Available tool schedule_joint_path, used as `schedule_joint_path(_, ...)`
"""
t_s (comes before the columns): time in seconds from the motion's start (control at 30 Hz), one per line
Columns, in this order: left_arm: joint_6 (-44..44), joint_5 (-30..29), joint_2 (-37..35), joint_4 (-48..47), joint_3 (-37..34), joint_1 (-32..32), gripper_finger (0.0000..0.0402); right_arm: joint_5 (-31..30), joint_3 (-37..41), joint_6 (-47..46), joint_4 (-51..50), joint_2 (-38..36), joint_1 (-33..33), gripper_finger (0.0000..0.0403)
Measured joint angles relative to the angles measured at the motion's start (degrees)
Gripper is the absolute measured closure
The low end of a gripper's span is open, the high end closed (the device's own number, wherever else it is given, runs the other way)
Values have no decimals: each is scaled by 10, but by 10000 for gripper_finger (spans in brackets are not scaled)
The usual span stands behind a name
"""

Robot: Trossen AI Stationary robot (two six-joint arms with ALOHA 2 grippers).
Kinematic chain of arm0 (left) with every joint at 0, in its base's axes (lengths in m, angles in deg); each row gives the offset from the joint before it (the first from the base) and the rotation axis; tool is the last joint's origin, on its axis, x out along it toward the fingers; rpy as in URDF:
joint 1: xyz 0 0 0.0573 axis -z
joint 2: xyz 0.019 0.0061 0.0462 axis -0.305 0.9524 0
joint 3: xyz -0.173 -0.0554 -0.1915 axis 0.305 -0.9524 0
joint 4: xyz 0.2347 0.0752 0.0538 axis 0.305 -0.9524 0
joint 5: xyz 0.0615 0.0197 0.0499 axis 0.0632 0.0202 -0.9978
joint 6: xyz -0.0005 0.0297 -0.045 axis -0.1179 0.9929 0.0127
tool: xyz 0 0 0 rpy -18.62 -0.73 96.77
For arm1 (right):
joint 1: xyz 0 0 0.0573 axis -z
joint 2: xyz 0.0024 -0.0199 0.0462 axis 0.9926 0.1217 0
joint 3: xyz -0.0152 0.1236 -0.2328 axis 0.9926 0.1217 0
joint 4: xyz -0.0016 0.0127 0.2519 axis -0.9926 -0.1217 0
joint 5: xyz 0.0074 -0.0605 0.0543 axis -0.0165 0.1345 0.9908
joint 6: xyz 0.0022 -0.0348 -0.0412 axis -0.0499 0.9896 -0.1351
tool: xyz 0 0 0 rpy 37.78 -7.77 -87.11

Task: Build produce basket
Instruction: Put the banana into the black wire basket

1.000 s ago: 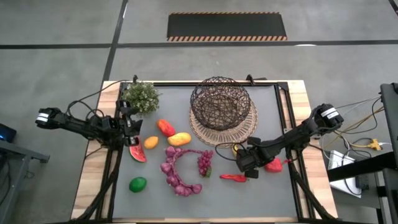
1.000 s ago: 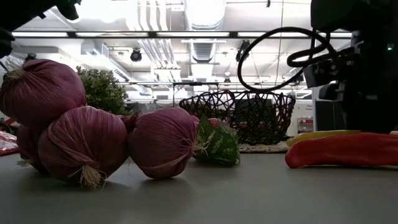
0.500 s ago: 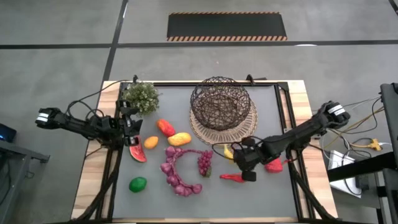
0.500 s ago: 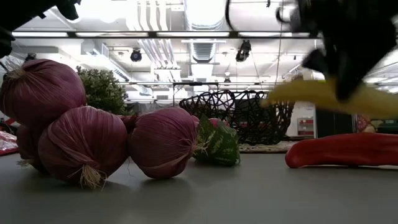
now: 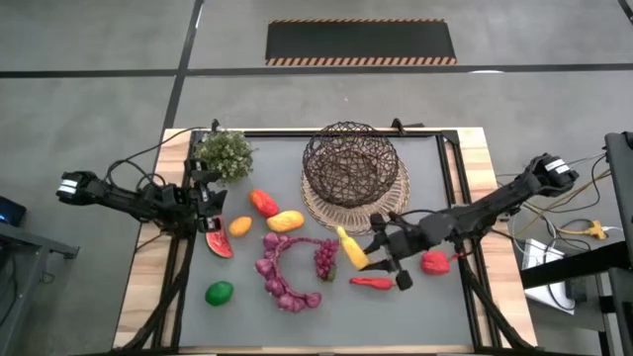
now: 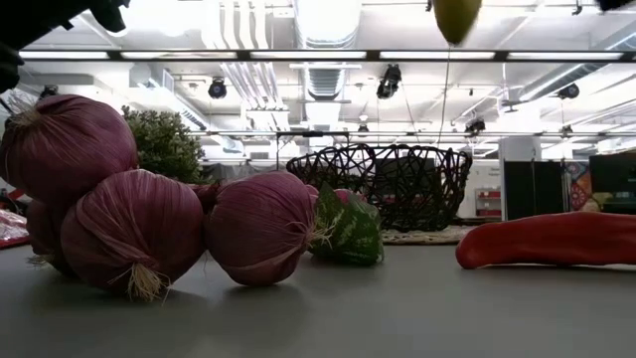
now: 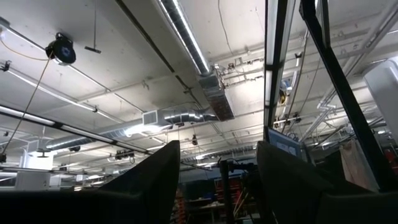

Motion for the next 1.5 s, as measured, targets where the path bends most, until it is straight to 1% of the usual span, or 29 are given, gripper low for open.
schedule_joint_path(0.17, 0, 0, 1, 0, 0, 0, 206, 160, 64, 1, 266, 26, 44, 302)
schedule_joint_path(0.2, 0, 0, 1, 0, 0, 0, 206, 187, 69, -8, 304, 33, 52, 302)
schedule_joint_path(0.27, 0, 0, 1, 0, 0, 0, 206, 229, 72, -29, 348, 42, 66, 302)
schedule_joint_path(0.33, 0, 0, 0, 0, 0, 0, 206, 243, 72, -46, 359, 46, 77, 302)
schedule_joint_path(0.43, 0, 0, 1, 0, 0, 0, 206, 245, 70, -61, 354, 48, 86, 302)
schedule_joint_path(0.67, 0, 0, 2, 0, 0, 0, 206, 238, 69, -60, 353, 48, 86, 301)
schedule_joint_path(0.73, 0, 0, 0, 0, 0, 0, 206, 202, 69, -58, 354, 48, 86, 301)
schedule_joint_path(0.8, 0, 0, -1, 0, 0, 0, 206, 131, 66, -49, 352, 47, 86, 301)
schedule_joint_path(0.87, 0, 0, 0, 0, 0, 0, 206, 22, 51, -38, 351, 47, 87, 301)
schedule_joint_path(0.93, 0, 0, 1, 0, 0, 0, 206, -105, 27, -11, 328, 47, 88, 301)
schedule_joint_path(1.0, 0, 0, 1, 0, 0, 0, 206, -227, -6, 23, 265, 47, 88, 301)
schedule_joint_path(1.07, 0, 0, 0, 0, 0, 0, 206, -339, -47, 40, 175, 49, 93, 301)
schedule_joint_path(1.17, 0, 0, -1, 0, 0, 0, 206, -497, -116, 18, 54, 56, 110, 301)
schedule_joint_path(1.2, 0, 0, -1, 0, 0, 0, 206, -534, -137, 12, 12, 58, 118, 302)
schedule_joint_path(1.27, 0, 0, -1, 0, 0, 0, 206, -579, -180, -4, -59, 70, 137, 302)
schedule_joint_path(1.33, 0, 0, -1, 0, 0, 0, 206, -599, -210, -10, -107, 85, 156, 303)
schedule_joint_path(1.5, 0, 0, 0, 0, 0, 0, 206, -609, -248, -20, -122, 143, 203, 304)
